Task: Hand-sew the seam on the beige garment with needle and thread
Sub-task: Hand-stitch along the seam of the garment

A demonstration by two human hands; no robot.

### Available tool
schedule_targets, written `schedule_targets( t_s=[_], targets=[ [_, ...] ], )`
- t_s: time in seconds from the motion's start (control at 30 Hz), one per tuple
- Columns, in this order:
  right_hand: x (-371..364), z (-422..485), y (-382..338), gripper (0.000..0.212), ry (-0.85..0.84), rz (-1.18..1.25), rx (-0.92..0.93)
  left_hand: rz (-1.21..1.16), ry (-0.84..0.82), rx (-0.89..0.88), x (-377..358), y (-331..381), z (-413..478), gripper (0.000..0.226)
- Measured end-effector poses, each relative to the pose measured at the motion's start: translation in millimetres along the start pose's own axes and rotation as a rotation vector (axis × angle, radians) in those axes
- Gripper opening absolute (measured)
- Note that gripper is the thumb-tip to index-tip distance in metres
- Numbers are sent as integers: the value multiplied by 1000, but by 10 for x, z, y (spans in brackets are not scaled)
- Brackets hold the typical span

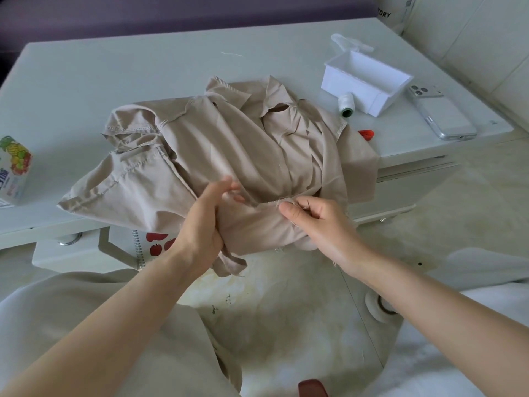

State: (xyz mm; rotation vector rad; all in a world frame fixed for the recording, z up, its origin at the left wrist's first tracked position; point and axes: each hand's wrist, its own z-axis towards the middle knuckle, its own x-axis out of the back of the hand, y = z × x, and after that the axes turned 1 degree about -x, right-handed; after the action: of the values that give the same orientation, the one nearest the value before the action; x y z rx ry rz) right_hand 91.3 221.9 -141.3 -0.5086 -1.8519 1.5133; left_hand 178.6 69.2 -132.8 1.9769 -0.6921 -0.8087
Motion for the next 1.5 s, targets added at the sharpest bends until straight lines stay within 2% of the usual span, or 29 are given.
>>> schedule_targets(
  t_s=[0.1,0.17,0.23,0.33,0.43,0.5,0.57,0.77,0.9,0.97,1.1,1.2,1.37,1.5],
  targets=[
    [37,15,0,44,-41,-18,-6,358,-226,130,40,10,-40,62],
    [58,34,40,46,-71,-18,-13,556,-368,74,19,-7,-74,72],
    [78,49,83,48,-86,-3,-37,632,-410,-22,-14,-35,-63,72],
    [103,43,80,49,-112,-43,-52,719,-362,-113,-32,-110,-40,49],
    [122,25,41,46,-141,-71,-43,717,-257,-123,-31,-104,-51,5],
    [128,26,9,41,-175,-68,-48,719,-239,-107,-33,-97,-57,23],
    [132,41,-20,39,-198,-58,-62,703,-224,-102,-44,-101,-53,31],
    [137,75,-19,42,-247,-122,-104,506,-252,-9,-58,-118,-49,32],
    [121,80,-35,42,-299,-117,-147,577,-264,-25,-49,-124,-69,25],
    [122,94,-26,30,-236,-159,-154,572,-211,-45,-36,-145,-58,26],
    [195,163,21,29,60,-341,-182,554,-150,-103,-2,-175,-27,29],
    [272,133,-42,30,167,-389,-75,540,-118,-114,11,-193,-14,22],
    [159,-39,-80,34,80,-532,125,539,-108,-140,-16,-199,-19,21],
    [17,-173,-13,15,41,-548,159,541,-91,-174,-32,-197,-33,20]
  ],
)
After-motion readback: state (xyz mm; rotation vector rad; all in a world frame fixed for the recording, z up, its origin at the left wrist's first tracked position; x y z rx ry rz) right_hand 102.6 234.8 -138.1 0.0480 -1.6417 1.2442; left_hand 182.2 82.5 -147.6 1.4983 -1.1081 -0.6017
